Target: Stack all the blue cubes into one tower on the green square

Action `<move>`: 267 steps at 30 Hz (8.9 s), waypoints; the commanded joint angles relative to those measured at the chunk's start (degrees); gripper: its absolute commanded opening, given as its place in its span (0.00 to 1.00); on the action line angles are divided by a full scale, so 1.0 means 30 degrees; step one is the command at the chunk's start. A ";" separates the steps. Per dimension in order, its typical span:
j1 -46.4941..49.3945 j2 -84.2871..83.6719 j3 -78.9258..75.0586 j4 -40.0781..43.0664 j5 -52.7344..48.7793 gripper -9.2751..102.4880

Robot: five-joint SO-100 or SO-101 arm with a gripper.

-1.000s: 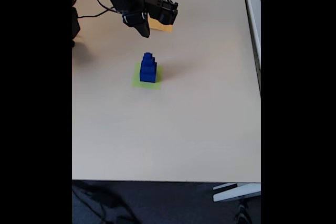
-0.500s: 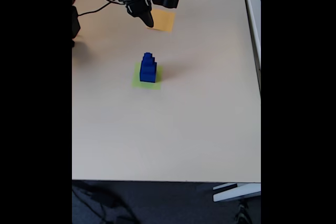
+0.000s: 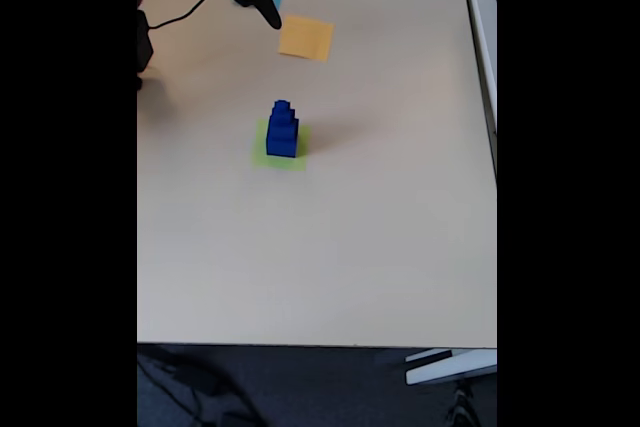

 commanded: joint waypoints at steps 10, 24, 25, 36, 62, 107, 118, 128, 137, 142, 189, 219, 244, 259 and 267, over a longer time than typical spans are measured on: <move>-0.0762 1.0312 1.2246 -0.4922 -0.4248 0.08; -0.1816 1.8779 2.2178 -0.7852 -0.7354 0.08; -0.1699 1.9277 2.2676 -0.7998 -0.7559 0.08; -0.1143 2.4727 2.7861 -0.9141 -0.9990 0.08; -0.1787 2.9385 3.4043 -1.0020 -1.7754 0.08; -0.2900 2.9385 3.6475 -0.8701 -1.7930 0.08; -0.2900 2.9385 3.6475 -0.8701 -1.7930 0.08; -0.2900 2.9385 3.6475 -0.8701 -1.7930 0.08; -0.2900 2.9385 3.6475 -0.8701 -1.7930 0.08; -0.2900 2.9385 3.6475 -0.8701 -1.7930 0.08; -0.2900 2.9385 3.6475 -0.8701 -1.7930 0.08; -0.2900 2.9385 3.6475 -0.8701 -1.7930 0.08; -0.2900 2.9385 3.6475 -0.8701 -1.7930 0.08; -0.2900 2.9385 3.6475 -0.8701 -1.7930 0.08; -0.2900 2.9385 3.6475 -0.8701 -1.7930 0.08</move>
